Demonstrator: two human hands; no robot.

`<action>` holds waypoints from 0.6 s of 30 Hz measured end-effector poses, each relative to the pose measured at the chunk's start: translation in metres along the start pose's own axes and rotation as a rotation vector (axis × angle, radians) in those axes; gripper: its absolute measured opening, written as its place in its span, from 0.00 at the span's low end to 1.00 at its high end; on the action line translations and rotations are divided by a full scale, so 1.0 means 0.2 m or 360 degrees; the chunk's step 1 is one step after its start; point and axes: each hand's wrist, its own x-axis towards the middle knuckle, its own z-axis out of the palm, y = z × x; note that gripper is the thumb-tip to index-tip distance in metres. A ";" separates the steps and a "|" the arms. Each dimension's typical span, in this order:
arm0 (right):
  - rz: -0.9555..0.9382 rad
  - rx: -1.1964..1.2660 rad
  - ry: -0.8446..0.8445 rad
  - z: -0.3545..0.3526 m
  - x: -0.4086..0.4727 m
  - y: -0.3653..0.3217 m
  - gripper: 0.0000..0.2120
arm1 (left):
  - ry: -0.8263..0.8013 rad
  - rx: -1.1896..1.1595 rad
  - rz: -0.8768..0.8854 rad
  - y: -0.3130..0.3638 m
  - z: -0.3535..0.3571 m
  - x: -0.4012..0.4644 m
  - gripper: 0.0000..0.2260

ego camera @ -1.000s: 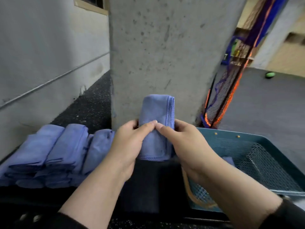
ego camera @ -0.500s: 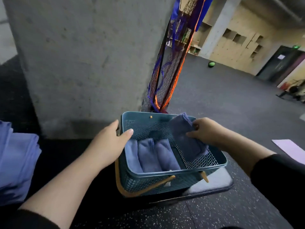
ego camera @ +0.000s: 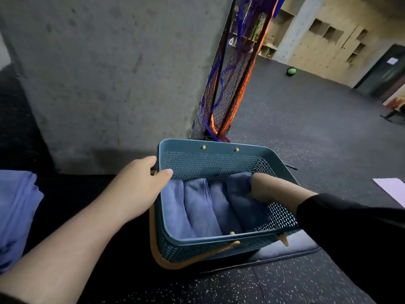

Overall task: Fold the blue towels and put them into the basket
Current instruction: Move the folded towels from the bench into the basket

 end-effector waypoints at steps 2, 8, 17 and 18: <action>-0.0051 -0.0176 0.0436 -0.01 -0.04 -0.01 0.15 | 0.0009 0.0009 0.0003 0.00 0.00 0.00 0.14; -0.0227 -0.0223 0.1065 -0.18 -0.17 0.05 0.14 | 0.0025 0.0025 0.0008 0.00 0.01 0.00 0.14; -0.0703 -0.0895 0.0411 0.07 -0.11 0.00 0.29 | 0.0033 0.0061 0.0046 -0.01 0.01 0.02 0.15; -0.0706 -0.0906 0.0397 0.08 -0.09 0.00 0.31 | 0.0031 0.0066 0.0043 -0.01 0.01 0.02 0.15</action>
